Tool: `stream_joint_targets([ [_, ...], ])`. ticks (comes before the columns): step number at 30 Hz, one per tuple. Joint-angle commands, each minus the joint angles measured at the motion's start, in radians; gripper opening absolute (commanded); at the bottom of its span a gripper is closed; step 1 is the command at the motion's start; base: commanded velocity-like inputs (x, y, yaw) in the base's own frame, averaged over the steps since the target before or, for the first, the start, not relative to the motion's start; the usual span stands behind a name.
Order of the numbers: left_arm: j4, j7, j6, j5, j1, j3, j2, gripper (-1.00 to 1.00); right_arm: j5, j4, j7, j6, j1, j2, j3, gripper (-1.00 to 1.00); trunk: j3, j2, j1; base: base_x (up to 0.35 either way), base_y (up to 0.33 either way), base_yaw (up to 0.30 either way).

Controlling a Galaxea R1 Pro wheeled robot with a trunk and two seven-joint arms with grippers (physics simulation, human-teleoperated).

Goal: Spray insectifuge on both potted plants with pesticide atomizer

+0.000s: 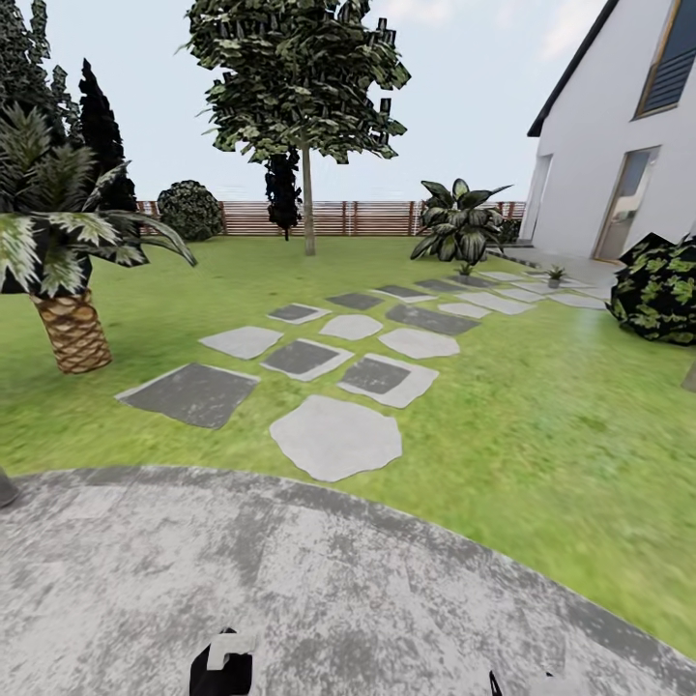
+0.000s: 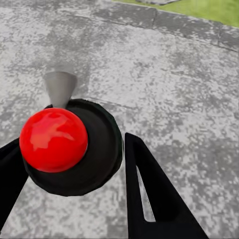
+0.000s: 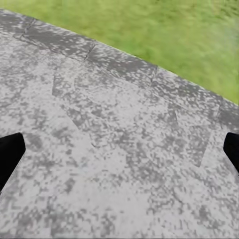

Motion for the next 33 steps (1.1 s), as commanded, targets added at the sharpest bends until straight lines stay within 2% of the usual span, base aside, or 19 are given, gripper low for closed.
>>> stream_joint_targets([
  [1, 0.001, 0.003, -0.003, 0.002, -0.001, -0.003, 0.000, -1.00, 0.004, 0.001, -0.004, -0.002, -0.001, 0.000, 0.000, 1.00, -0.001, 0.000, 0.000, 0.334, 0.000, 0.000],
  [33, 0.001, 0.003, -0.003, 0.001, 0.000, -0.003, 0.000, -1.00, 0.004, -0.001, -0.004, -0.003, -0.001, 0.000, 0.000, 1.00, -0.001, 0.000, 0.000, 0.334, 0.000, 0.000],
])
